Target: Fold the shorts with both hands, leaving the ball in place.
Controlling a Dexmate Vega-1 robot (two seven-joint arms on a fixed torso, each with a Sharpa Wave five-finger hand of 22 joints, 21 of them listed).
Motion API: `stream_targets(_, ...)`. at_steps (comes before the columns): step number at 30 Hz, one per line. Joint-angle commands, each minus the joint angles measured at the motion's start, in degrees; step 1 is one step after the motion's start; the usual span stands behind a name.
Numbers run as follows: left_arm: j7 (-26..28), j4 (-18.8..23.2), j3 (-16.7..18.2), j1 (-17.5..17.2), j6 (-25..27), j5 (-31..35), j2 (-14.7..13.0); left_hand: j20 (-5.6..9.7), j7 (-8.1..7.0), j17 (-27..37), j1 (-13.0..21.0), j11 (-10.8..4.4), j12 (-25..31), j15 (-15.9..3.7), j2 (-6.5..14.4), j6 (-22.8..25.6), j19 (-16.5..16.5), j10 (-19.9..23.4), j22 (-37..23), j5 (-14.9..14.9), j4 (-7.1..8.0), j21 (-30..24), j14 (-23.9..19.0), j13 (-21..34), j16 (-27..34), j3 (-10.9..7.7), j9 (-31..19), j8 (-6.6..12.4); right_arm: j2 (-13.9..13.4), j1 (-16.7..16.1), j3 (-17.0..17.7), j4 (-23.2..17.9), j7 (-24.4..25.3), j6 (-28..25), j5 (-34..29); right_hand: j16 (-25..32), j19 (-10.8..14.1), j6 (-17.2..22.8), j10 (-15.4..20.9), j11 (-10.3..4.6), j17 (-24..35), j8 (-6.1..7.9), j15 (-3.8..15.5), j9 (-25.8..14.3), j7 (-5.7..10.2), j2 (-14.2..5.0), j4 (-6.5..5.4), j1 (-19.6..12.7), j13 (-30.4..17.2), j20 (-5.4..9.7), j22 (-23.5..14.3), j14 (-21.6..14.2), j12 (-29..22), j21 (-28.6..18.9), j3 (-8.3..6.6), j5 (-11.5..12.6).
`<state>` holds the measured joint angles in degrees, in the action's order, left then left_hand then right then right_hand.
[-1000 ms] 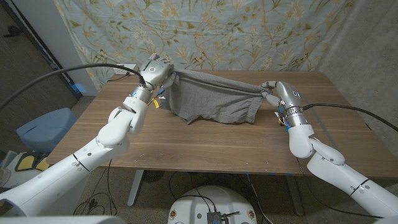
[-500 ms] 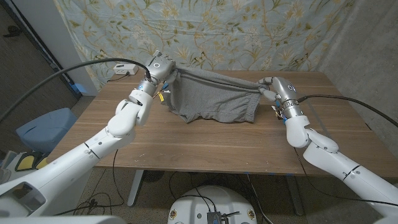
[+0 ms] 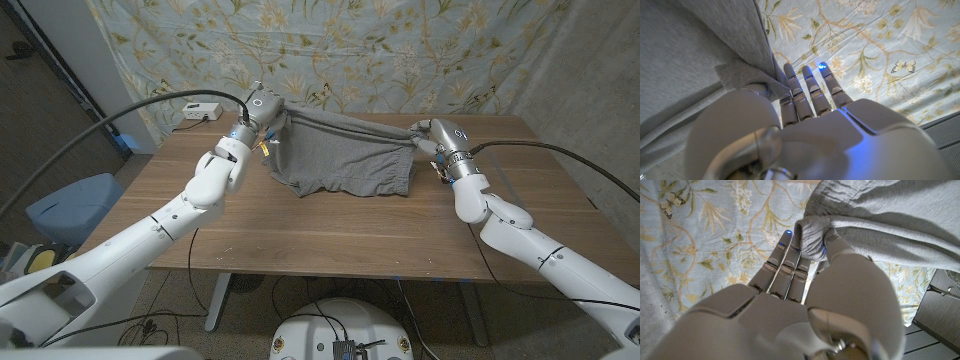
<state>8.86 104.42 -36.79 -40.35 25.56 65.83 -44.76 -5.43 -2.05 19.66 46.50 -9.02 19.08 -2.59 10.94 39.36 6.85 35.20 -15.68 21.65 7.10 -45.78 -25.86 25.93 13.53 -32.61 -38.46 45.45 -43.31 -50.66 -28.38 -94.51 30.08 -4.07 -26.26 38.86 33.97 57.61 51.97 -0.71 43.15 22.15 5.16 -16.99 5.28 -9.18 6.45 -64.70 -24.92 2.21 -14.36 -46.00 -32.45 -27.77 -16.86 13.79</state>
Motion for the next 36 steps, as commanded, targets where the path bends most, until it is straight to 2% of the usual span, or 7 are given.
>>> stream_targets(1,-0.4,-7.0,-4.5,5.3,-0.6,0.6,2.0,0.58,-0.60,0.1,0.0,-1.15,0.4,-7.77,0.2,0.6,-0.2,1.8,0.0,-0.4,1.44,-0.5,-0.5,0.3,0.0,-3.19,0.3,0.61,1.5,6.6,-4.6,5.9,-2.5,0.3,-1.0,-0.1,0.1,0.4,0.1,0.34,0.3,0.29,7.21,0.0,-0.49,-0.27,-0.11,-0.4,-0.2,-0.27,-0.2,-0.7,-0.5,-0.5,-0.12,0.2)
stream_targets(13,-1.0,-13.5,-10.0,9.8,0.9,4.7,4.1,1.90,-1.37,-0.3,0.2,-1.62,0.6,-8.84,-0.8,3.5,0.6,3.7,0.6,-2.4,-0.06,-1.6,-2.1,0.0,0.1,-3.58,1.8,1.78,2.5,10.7,-8.1,10.2,-4.3,0.9,-1.7,-0.4,0.2,0.1,0.1,0.25,0.5,0.08,7.18,0.3,-0.48,-0.22,-0.08,-0.4,0.4,-0.41,-0.1,-0.9,-0.1,-1.0,-0.11,0.1)
stream_targets(27,-2.5,-19.7,-14.9,13.4,2.7,7.1,6.9,2.60,-1.96,-0.5,0.3,-1.68,-0.1,-9.36,-1.6,4.8,0.9,4.3,1.2,-5.0,-1.74,-2.5,-2.8,-0.9,0.1,-3.19,3.9,1.92,4.0,15.0,-12.4,14.7,-7.1,0.5,-3.3,-0.9,0.4,-0.1,-0.1,0.27,0.7,-0.16,7.21,0.6,-0.48,-0.35,-0.09,-0.5,0.7,-0.59,0.1,-1.0,0.2,-1.5,-0.21,0.0)
stream_targets(29,-2.8,-20.3,-15.8,13.8,3.1,8.0,7.1,2.67,-2.27,-0.4,0.9,-1.61,-0.3,-9.37,-2.2,4.0,0.9,4.3,1.5,-6.1,-3.19,-2.8,-2.8,-1.2,0.2,-2.69,5.0,1.00,3.9,15.1,-12.7,14.6,-7.7,0.2,-3.2,-1.5,0.3,-0.4,-0.7,0.21,0.5,-0.32,7.18,0.8,-0.36,-0.41,-0.02,-0.6,1.0,-0.62,0.1,-0.4,0.7,-1.7,-0.39,0.0)
stream_targets(30,-3.3,-20.5,-16.3,14.0,3.3,8.5,7.1,2.74,-3.01,-0.4,1.2,-1.57,-0.5,-9.36,-2.3,3.1,0.8,4.3,1.6,-6.6,-3.96,-2.9,-2.8,-1.4,0.3,-2.55,5.6,0.29,3.9,15.2,-12.8,14.6,-7.9,0.1,-3.2,-1.9,0.3,-0.7,-1.4,0.36,0.4,-0.51,7.23,0.9,-0.24,-0.54,0.01,-0.7,1.2,-0.71,0.2,-0.2,1.1,-1.9,-0.57,-0.1)
stream_targets(34,-4.7,-21.0,-17.5,14.4,4.1,9.6,7.2,2.94,-3.72,-0.5,1.3,-1.79,-1.2,-9.42,-3.1,1.7,0.9,3.7,1.9,-8.3,-5.19,-3.4,-2.8,-1.9,0.3,-1.75,7.4,-1.43,3.5,15.2,-13.0,14.0,-9.6,-0.5,-2.5,-4.1,0.1,-2.5,-2.6,0.65,-1.0,-1.66,6.94,1.5,0.04,-0.68,-0.30,-0.4,2.1,-0.99,0.4,0.6,2.3,-2.4,-1.19,-0.4)
stream_targets(36,-5.6,-21.4,-18.1,14.6,4.9,10.5,7.4,3.05,-4.26,-0.6,1.0,-1.80,-1.7,-9.43,-3.2,0.6,0.8,3.3,2.1,-9.2,-5.46,-3.6,-2.6,-2.2,0.2,-1.52,8.6,-2.69,3.1,15.2,-13.1,13.3,-11.3,-1.0,-1.9,-6.5,-0.7,-4.2,-4.7,0.56,-2.6,-3.02,6.49,2.3,-0.19,-0.38,-0.88,0.7,3.0,-1.28,0.6,2.0,3.7,-2.7,-1.35,-0.9)
